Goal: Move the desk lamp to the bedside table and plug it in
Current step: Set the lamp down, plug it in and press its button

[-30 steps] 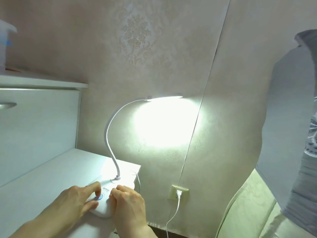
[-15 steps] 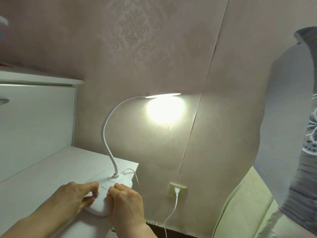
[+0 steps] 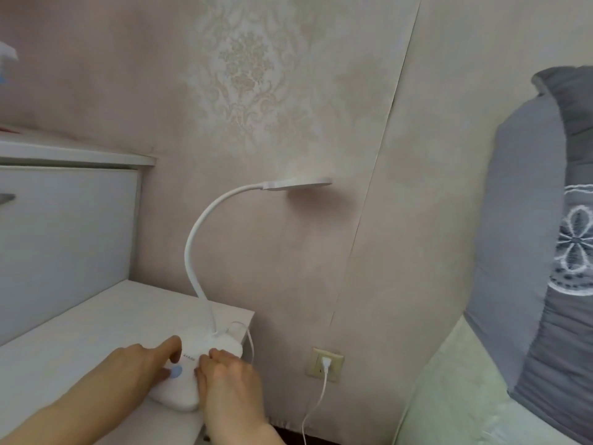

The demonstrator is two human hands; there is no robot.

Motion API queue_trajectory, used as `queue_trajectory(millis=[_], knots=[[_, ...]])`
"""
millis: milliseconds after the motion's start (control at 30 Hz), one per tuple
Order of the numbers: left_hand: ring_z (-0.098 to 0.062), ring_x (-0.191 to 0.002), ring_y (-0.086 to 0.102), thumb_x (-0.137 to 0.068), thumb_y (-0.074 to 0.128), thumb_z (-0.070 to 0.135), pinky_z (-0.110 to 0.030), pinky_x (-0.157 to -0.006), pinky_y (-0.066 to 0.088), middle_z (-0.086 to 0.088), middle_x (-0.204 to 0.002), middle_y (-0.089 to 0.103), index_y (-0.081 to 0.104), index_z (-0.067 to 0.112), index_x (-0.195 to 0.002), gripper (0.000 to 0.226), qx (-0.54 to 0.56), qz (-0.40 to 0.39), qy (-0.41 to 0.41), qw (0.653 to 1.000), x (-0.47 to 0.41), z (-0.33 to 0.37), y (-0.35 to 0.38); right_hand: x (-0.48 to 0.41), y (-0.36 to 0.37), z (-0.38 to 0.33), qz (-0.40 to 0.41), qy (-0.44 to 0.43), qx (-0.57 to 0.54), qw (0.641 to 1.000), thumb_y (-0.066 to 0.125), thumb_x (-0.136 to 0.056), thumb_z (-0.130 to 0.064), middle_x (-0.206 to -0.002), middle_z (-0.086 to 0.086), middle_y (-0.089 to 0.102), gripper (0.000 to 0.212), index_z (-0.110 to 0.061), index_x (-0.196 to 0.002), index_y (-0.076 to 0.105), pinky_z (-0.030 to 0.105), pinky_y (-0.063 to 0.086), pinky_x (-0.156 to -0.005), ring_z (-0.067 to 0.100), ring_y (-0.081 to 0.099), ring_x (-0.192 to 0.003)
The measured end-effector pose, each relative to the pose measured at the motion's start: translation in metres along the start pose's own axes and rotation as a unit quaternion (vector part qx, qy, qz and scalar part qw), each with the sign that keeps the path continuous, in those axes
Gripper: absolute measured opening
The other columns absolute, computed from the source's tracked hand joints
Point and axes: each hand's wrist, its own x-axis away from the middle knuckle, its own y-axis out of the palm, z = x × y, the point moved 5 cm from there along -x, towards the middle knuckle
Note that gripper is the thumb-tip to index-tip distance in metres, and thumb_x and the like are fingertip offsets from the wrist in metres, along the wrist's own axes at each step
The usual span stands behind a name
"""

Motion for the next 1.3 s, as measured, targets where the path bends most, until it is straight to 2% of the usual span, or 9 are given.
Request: queue_trajectory(millis=[100, 233, 367, 467, 567, 633, 667, 1100, 1300], knots=[[-0.015, -0.076, 0.048, -0.095, 0.040, 0.051, -0.023, -0.066, 0.035, 0.005, -0.078, 0.050, 0.034, 0.039, -0.102, 0.015, 0.001, -0.002, -0.002, 1.000, -0.001, 0.006, -0.001, 0.001, -0.002, -0.004, 0.008, -0.006, 0.013, 1.000, 0.039, -0.097, -0.027, -0.113, 0.009, 0.063, 0.033, -0.007, -0.107, 0.063, 0.036, 0.049, -0.079, 0.029, 0.056, -0.108], [-0.014, -0.079, 0.050, -0.093, 0.044, 0.054, -0.023, -0.069, 0.035, 0.007, -0.082, 0.053, 0.032, 0.039, -0.106, 0.023, 0.007, 0.015, -0.005, 1.000, 0.005, 0.020, -0.005, 0.004, 0.000, -0.002, -0.005, 0.013, 0.069, 0.998, 0.059, -0.070, -0.045, -0.062, -0.020, 0.064, 0.020, -0.031, -0.060, 0.068, 0.010, 0.050, -0.059, 0.003, 0.067, -0.073], [-0.013, -0.108, 0.060, -0.089, 0.043, 0.061, -0.022, -0.080, 0.039, 0.008, -0.117, 0.064, 0.035, 0.037, -0.125, 0.044, -0.004, 0.013, -0.023, 1.000, 0.006, 0.027, -0.001, 0.006, 0.007, -0.001, -0.014, 0.050, 0.100, 0.994, 0.076, -0.048, -0.057, -0.054, -0.021, 0.057, 0.029, -0.032, -0.051, 0.063, 0.009, 0.039, -0.045, -0.004, 0.057, -0.053], [-0.013, -0.114, 0.057, -0.089, 0.043, 0.063, -0.022, -0.086, 0.039, 0.009, -0.123, 0.061, 0.037, 0.031, -0.134, 0.055, -0.007, -0.002, -0.037, 0.999, 0.006, 0.021, 0.002, 0.002, 0.012, -0.007, -0.013, 0.064, 0.103, 0.992, 0.076, -0.044, -0.061, -0.053, -0.022, 0.058, 0.031, -0.032, -0.049, 0.063, 0.009, 0.040, -0.043, -0.005, 0.057, -0.052], [-0.012, -0.117, 0.055, -0.093, 0.038, 0.059, -0.022, -0.090, 0.039, 0.008, -0.129, 0.057, 0.033, 0.025, -0.142, 0.060, -0.012, -0.015, -0.042, 0.999, 0.007, 0.012, 0.005, 0.001, 0.011, -0.011, 0.003, 0.059, 0.047, 0.997, 0.065, -0.071, -0.052, -0.083, -0.015, 0.068, 0.025, -0.029, -0.076, 0.071, 0.018, 0.051, -0.066, 0.010, 0.065, -0.084], [-0.011, -0.121, 0.052, -0.098, 0.034, 0.049, -0.021, -0.094, 0.037, 0.007, -0.134, 0.052, 0.021, 0.021, -0.149, 0.060, -0.028, -0.021, -0.041, 0.999, 0.007, 0.007, 0.004, -0.004, 0.024, -0.014, -0.042, 0.049, 0.005, 0.998, 0.041, -0.097, -0.032, -0.123, 0.008, 0.056, 0.033, -0.009, -0.114, 0.059, 0.039, 0.041, -0.093, 0.023, 0.045, -0.121], [-0.011, -0.122, 0.051, -0.099, 0.033, 0.045, -0.021, -0.095, 0.037, 0.006, -0.136, 0.050, 0.018, 0.020, -0.150, 0.059, -0.034, -0.024, -0.042, 0.998, 0.007, 0.004, 0.003, -0.006, 0.027, -0.016, -0.089, 0.048, -0.005, 0.995, 0.034, -0.100, -0.026, -0.129, 0.014, 0.049, 0.035, -0.004, -0.120, 0.052, 0.044, 0.036, -0.096, 0.026, 0.037, -0.127], [-0.015, -0.137, 0.036, -0.102, 0.028, 0.040, -0.025, -0.102, 0.039, 0.004, -0.154, 0.030, 0.006, 0.011, -0.153, 0.063, -0.065, 0.018, -0.040, 0.997, -0.006, 0.001, 0.018, -0.023, 0.018, -0.006, -0.089, 0.038, -0.024, 0.995, 0.035, -0.098, -0.019, -0.121, 0.014, 0.052, 0.030, -0.002, -0.112, 0.055, 0.042, 0.037, -0.083, 0.027, 0.044, -0.116], [-0.021, -0.146, 0.024, -0.102, 0.027, 0.040, -0.028, -0.114, 0.028, 0.003, -0.159, 0.023, 0.007, 0.015, -0.154, 0.062, -0.091, 0.034, -0.052, 0.994, -0.004, -0.001, 0.020, -0.020, 0.018, 0.002, -0.057, 0.021, -0.027, 0.998, 0.035, -0.098, -0.019, -0.137, 0.011, 0.045, 0.035, -0.008, -0.128, 0.049, 0.037, 0.034, -0.099, 0.021, 0.037, -0.129]])
